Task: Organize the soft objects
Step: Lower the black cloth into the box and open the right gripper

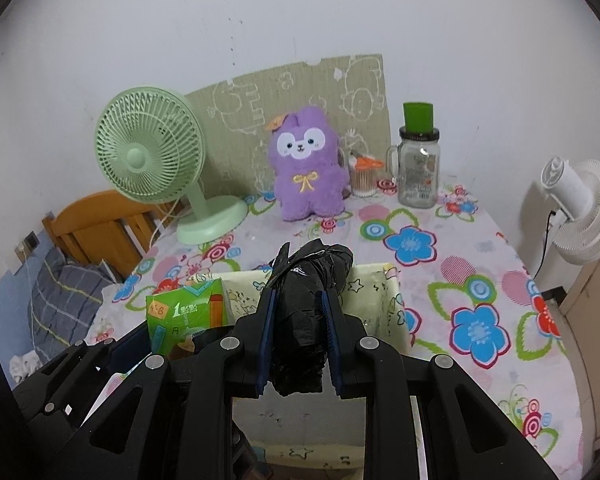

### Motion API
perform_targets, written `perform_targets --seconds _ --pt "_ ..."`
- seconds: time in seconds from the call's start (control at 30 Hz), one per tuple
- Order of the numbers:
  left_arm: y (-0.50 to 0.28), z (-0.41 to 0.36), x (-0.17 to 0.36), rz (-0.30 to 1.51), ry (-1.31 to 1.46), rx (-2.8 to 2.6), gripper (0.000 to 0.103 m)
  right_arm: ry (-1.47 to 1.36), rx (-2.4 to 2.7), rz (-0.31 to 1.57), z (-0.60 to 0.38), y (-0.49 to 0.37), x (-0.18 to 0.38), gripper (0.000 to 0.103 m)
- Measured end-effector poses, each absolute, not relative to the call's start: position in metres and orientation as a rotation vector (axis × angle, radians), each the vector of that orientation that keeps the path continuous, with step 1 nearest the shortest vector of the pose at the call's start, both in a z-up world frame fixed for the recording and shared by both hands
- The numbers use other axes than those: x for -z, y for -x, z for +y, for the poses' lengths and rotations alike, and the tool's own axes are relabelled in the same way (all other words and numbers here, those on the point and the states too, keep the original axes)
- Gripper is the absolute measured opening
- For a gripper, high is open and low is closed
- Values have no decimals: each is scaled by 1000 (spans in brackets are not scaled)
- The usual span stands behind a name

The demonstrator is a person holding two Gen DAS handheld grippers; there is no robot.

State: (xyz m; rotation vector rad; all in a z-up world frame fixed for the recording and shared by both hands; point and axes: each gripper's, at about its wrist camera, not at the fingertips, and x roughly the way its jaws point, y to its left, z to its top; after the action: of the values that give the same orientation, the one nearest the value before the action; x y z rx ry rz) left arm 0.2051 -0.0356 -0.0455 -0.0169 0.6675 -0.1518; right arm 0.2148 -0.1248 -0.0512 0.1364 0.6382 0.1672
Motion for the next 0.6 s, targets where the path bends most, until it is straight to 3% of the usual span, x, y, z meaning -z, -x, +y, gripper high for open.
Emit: perform_targets --seconds 0.33,0.4,0.47,0.5,0.6 --pt "-224 -34 63 720 28 129 57 -163 -187 682 -125 -228 67 32" --pt "-225 -34 64 724 27 126 57 -165 -183 686 -125 -231 69 38" --pt "-227 -34 66 731 31 132 60 -170 -179 686 -127 -232 70 58" --pt "-227 -34 66 732 32 136 64 -170 -174 680 -127 -232 70 68" --pt "-228 -33 66 729 37 132 80 -162 -163 661 -127 -230 69 77"
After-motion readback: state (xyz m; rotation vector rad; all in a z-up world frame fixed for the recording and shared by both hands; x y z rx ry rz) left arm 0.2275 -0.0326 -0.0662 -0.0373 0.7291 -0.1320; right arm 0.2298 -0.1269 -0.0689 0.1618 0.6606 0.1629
